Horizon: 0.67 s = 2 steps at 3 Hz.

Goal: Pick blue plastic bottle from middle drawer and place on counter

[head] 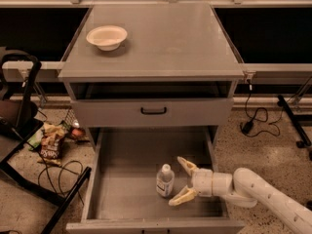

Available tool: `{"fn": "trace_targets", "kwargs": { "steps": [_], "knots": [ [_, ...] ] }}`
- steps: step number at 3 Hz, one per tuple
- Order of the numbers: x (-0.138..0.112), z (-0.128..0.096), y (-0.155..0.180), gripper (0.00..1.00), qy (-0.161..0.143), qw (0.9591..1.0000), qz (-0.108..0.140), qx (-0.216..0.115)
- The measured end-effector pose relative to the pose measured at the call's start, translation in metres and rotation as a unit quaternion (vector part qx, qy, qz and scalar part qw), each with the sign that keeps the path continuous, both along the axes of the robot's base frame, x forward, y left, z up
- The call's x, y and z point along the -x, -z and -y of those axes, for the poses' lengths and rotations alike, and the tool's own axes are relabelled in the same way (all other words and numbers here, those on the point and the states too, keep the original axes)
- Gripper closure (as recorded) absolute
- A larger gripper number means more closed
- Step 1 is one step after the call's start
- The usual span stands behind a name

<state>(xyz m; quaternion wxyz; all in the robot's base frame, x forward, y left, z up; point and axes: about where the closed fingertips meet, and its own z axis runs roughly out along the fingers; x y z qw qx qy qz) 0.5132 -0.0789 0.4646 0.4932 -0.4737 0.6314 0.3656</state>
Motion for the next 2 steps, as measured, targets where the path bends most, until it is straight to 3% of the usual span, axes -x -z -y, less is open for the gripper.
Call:
{"fn": "trace_targets", "kwargs": {
  "steps": [1,2],
  "knots": [
    [0.013,-0.021,0.002,0.0,-0.019,0.9997,-0.014,-0.004],
    [0.016,-0.042,-0.004,0.0,-0.037,0.9993,-0.005,-0.001]
  ]
}}
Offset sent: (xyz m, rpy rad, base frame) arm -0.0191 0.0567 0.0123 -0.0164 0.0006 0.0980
